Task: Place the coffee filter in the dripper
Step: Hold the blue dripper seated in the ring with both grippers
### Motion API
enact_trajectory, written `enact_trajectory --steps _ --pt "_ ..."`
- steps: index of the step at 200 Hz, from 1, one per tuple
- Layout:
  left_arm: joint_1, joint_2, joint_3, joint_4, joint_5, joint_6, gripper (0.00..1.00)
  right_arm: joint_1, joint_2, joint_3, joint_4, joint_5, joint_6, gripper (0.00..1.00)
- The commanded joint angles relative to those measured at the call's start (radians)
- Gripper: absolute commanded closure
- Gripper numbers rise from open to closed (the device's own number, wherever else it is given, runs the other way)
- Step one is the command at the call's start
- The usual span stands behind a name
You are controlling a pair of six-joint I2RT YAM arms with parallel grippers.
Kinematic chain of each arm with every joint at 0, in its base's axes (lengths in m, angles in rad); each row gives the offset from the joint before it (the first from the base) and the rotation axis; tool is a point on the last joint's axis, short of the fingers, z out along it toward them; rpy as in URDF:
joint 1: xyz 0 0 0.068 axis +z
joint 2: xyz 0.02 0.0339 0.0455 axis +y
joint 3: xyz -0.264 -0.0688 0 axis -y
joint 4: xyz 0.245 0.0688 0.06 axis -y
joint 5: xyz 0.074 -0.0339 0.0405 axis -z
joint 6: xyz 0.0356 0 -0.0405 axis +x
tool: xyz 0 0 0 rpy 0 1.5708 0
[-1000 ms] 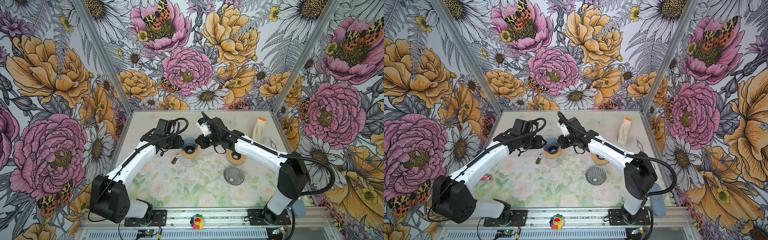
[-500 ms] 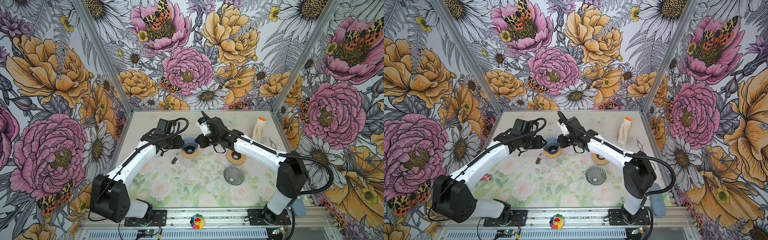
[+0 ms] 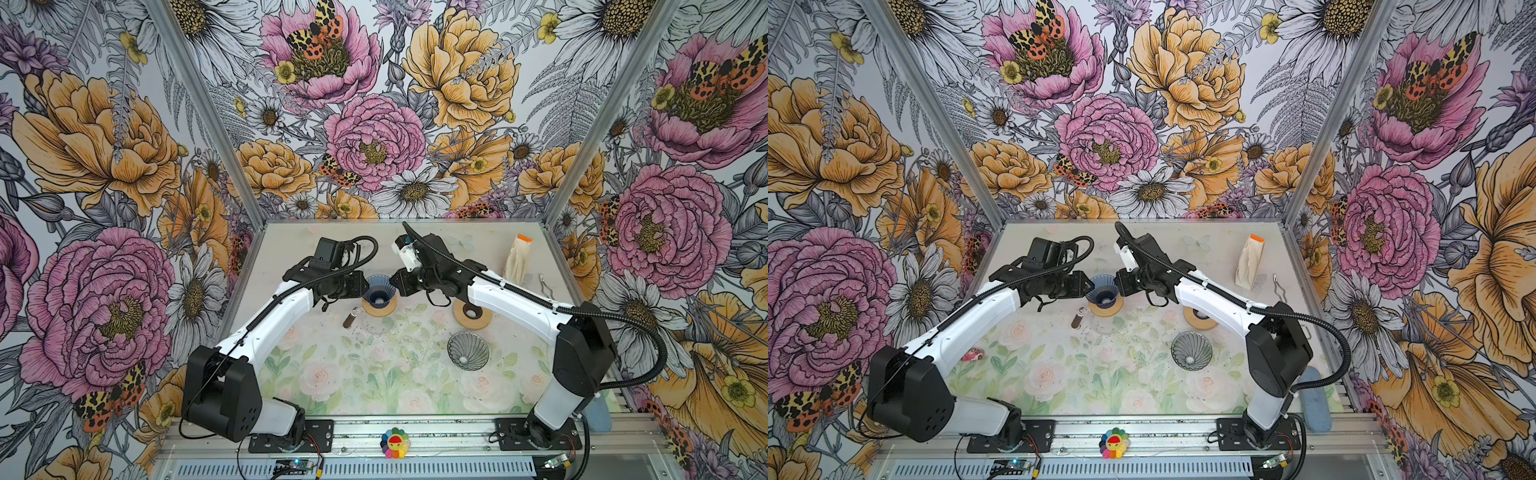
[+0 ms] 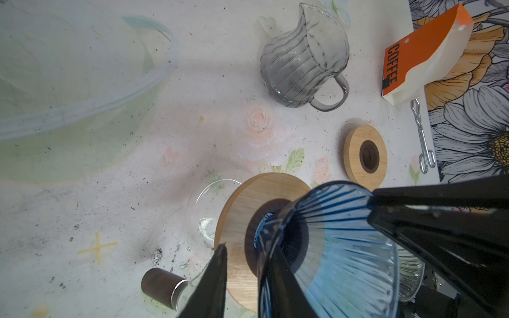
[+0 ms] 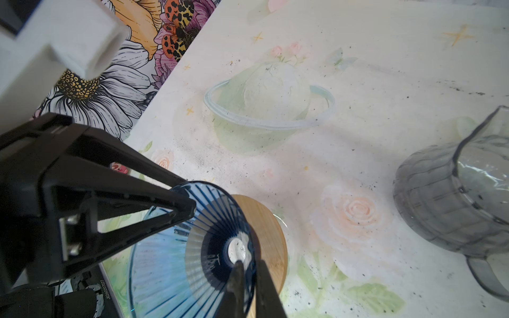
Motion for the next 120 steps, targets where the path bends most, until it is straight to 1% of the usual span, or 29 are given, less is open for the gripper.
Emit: enact_trajectory --steps 1,120 --pt "0.015 0.011 -0.024 -0.005 -0.007 0.007 0.73 -0.009 0.018 -0.029 -0.035 0.002 0.001 0.89" --pt "0.016 0.024 -0.035 -0.002 0.004 0.010 0.73 -0.009 0.017 -0.062 -0.035 -0.002 0.023 0.89"
